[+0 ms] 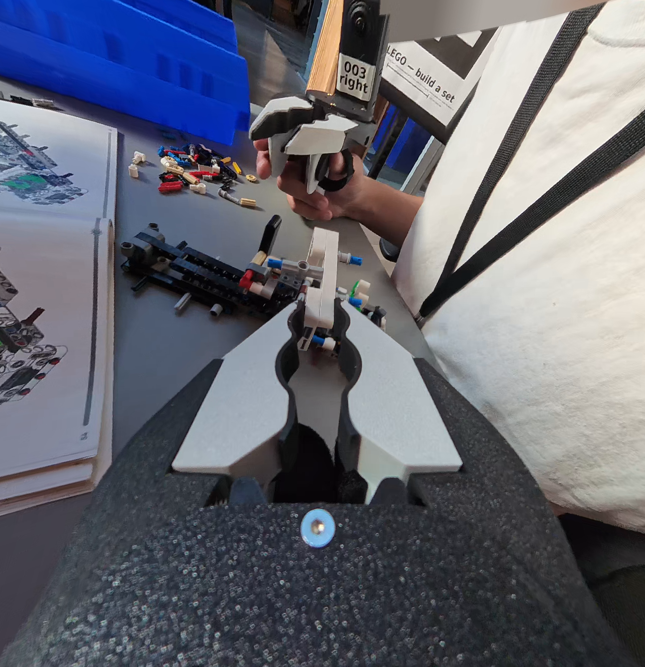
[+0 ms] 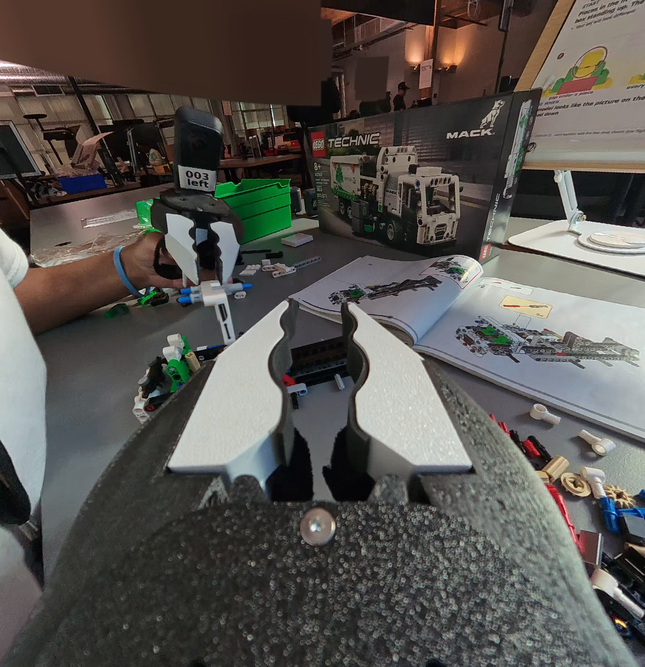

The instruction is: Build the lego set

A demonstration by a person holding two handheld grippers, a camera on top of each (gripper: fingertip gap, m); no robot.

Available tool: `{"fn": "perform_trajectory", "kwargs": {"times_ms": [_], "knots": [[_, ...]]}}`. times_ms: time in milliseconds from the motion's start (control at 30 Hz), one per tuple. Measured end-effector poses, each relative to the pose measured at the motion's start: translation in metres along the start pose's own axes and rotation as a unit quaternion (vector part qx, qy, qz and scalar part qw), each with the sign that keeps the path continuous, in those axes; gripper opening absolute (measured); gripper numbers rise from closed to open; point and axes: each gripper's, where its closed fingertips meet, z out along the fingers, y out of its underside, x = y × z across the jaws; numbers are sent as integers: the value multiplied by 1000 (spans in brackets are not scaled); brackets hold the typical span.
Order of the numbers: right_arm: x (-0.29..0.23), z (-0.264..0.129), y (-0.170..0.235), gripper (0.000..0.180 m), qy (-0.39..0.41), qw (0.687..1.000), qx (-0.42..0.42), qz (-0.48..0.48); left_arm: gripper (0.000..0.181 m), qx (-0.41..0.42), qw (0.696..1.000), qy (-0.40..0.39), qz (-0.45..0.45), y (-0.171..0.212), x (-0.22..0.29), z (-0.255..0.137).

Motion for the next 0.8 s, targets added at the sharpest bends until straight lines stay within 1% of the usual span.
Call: {"fn": "perform_trajectory", "kwargs": {"times_ms": [67,233,433,800], "knots": [[1,1,0,23,0,1000,-1,1,13,-8,1000,-8,-2,4,-5,-1],[4,1,0,24,-2,1000,0,18,13,3,1000,2,-12,2,-6,-3],[5,1,0,24,-1,1000,-2,20,13,34,999,17,-26,-6,-6,-9],[6,1,0,24,-1,1000,-1,26,13,28,999,10,-24,-5,-9,-9]]}}
